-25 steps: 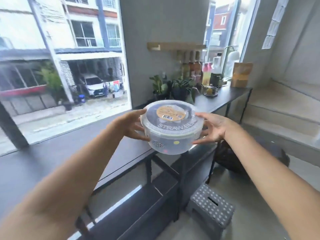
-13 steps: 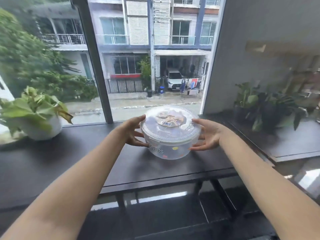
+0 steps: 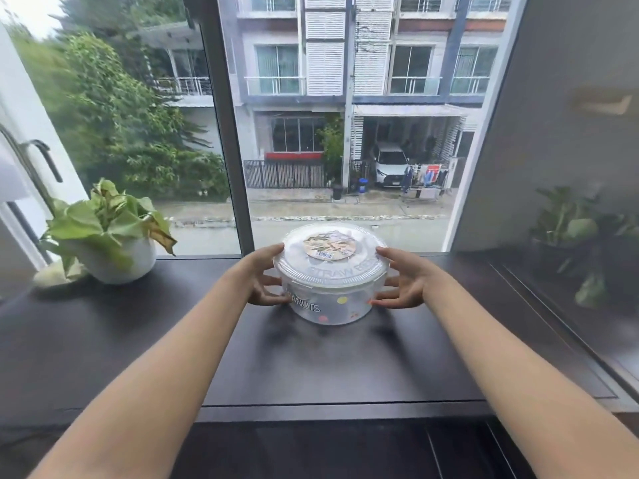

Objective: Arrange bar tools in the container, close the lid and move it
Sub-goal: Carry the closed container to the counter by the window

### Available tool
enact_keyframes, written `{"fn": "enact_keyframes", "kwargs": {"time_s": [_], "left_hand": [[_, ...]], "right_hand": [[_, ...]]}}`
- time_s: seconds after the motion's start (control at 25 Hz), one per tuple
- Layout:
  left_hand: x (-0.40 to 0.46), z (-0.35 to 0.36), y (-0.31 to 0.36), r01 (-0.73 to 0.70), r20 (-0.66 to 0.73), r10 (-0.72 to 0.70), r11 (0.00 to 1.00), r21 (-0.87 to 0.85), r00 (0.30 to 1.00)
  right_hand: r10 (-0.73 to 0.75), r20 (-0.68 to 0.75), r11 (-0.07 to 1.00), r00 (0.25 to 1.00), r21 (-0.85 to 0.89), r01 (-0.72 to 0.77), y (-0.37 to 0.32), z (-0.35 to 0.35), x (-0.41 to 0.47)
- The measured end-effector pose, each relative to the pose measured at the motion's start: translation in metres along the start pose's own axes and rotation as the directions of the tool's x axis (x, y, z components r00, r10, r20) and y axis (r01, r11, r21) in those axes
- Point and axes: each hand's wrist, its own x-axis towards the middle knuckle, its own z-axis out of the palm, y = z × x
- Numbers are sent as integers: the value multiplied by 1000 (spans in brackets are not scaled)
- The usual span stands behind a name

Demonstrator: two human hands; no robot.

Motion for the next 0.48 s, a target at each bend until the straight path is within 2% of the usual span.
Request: {"fn": "enact_keyframes", "kwargs": {"time_s": [0.48], "left_hand": [[20,9,24,-97,-88,99,995,28,991]], "right_hand": [[-58,-41,998,997,22,59,-26,6,24]]}}
